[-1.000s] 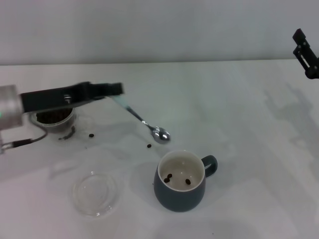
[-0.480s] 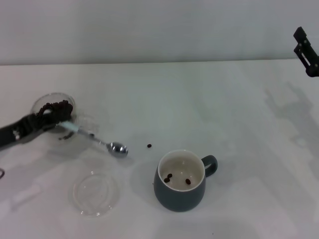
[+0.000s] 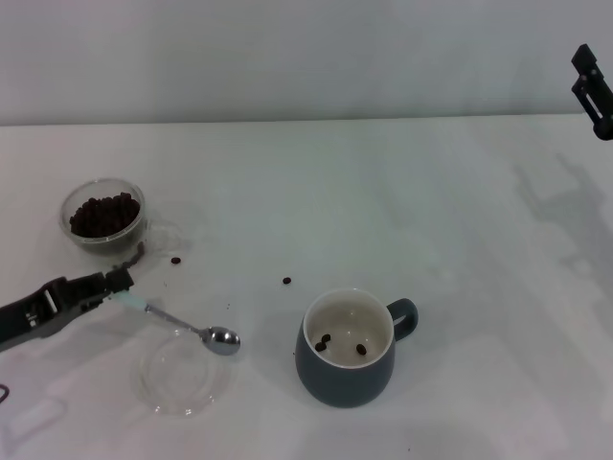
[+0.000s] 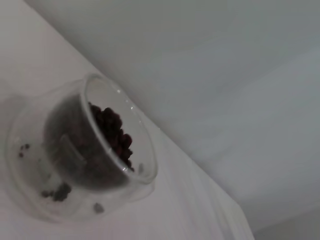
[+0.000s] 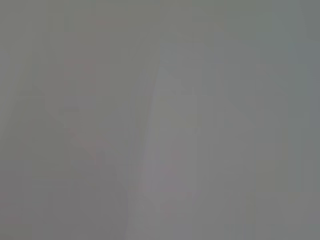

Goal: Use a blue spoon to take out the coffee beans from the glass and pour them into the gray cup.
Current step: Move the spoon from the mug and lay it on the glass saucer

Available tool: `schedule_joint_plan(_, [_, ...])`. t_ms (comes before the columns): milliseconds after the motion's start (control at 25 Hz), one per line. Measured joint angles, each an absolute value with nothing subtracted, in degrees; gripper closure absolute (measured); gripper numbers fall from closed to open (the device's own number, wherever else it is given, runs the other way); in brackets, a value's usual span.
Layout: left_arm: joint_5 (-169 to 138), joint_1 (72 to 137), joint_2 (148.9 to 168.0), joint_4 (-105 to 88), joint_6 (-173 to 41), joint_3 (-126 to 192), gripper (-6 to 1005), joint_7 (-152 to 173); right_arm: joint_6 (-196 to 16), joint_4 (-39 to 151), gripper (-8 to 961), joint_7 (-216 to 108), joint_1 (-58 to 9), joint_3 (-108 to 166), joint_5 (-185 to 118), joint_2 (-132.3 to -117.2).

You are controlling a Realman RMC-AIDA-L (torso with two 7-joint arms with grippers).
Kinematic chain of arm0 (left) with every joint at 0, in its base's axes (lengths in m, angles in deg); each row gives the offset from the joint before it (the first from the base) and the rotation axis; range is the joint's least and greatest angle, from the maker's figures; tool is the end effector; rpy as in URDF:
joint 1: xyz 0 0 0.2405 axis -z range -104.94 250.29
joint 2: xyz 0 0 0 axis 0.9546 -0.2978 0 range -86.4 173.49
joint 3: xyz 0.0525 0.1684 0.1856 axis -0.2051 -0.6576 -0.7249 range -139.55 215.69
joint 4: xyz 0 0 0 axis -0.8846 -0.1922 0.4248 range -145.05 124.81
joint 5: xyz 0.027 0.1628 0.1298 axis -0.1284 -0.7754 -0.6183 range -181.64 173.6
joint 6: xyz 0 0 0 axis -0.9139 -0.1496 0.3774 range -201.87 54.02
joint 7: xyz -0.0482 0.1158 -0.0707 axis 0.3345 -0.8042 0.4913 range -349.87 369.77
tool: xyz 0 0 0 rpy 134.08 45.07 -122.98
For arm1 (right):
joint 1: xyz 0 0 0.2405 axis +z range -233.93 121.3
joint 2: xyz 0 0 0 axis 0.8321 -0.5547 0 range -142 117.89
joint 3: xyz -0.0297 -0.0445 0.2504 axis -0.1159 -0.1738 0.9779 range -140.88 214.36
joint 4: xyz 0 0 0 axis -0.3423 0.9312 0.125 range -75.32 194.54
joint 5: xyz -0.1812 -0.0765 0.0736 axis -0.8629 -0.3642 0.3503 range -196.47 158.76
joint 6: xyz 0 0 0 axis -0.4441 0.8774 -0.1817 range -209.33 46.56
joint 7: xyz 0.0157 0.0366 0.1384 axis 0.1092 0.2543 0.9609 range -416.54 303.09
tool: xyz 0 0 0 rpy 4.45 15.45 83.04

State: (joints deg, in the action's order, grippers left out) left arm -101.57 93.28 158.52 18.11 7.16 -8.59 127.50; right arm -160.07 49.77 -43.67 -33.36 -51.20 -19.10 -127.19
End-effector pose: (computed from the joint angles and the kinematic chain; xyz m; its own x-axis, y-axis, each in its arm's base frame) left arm -0.3253 0.2982 0.0074 0.0237 0.8005 0.5989 0.9361 -0.2280 0.2677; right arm 0.3212 0.3312 0.0477 0.7307 0.2901 -0.6180 -0.5826 -0.2068 -0.7860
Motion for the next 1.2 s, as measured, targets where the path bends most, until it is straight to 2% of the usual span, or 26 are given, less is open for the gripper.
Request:
schedule_joint_plan(280, [-102.6,92.3,158.73,15.9,5.4,-9.1,866,127.2,-159.7,49.7,258,-43.7,-33.4,-48.6,-18.7,-127.19])
schedule_joint_plan(1200, [-102.3,92.0,156.1,15.9,4.8,-5.8,866,129.0,-155.6,49.2,258,-44.5,-32.1,-46.8,-18.4,-127.08])
